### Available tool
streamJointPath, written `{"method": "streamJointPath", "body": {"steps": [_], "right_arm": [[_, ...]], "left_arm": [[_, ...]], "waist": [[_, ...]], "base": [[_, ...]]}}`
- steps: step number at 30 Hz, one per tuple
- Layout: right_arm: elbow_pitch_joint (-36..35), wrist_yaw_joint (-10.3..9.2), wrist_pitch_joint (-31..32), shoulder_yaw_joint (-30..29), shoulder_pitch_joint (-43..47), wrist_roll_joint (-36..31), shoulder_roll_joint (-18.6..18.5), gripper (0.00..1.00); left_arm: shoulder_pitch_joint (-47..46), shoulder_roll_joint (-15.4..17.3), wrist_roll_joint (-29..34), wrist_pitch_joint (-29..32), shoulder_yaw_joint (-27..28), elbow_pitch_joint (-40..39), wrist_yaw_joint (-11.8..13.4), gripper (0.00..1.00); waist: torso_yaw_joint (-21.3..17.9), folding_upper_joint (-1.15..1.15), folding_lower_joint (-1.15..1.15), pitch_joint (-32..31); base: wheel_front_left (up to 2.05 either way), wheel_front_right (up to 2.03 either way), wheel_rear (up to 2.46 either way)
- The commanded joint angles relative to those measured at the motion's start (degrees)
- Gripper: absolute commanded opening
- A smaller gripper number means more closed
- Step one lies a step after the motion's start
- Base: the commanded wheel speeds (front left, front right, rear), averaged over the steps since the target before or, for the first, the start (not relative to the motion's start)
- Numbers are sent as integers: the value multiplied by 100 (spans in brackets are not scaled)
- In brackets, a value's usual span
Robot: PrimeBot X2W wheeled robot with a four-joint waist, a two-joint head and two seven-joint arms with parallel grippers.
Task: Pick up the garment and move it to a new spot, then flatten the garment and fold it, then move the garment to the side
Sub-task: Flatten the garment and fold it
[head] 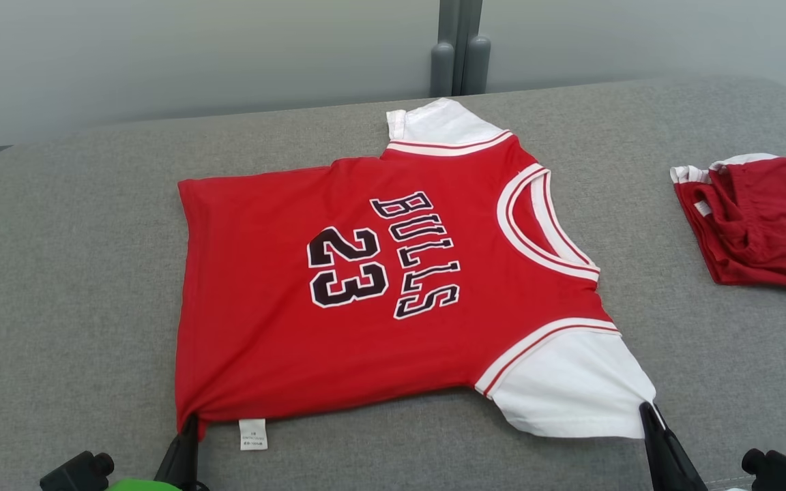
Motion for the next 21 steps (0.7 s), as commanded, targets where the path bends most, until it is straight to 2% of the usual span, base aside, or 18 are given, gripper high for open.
{"method": "streamJointPath", "body": {"steps": [1, 8, 14, 21], "right_arm": [[-50, 0, 28, 1, 116, 30, -15, 0], [-155, 0, 132, 45, 283, 84, -8, 0], [-15, 0, 101, 111, 192, 165, -4, 0], [237, 0, 7, 191, -61, 250, -7, 0]], "left_arm": [[135, 60, 31, -50, 36, -90, -8, 0], [464, 128, 40, -36, 63, -569, 134, 0], [495, 61, -56, 20, 69, -762, 205, 0], [423, -19, -301, 144, 130, -821, 88, 0]], "waist": [[-36, 0, 0, -50], [-80, 0, 0, -123], [-45, 0, 0, -146], [-27, 0, 0, -108]], "base": [[0, 0, 0], [0, 0, 0], [0, 0, 0], [0, 0, 0]]}}
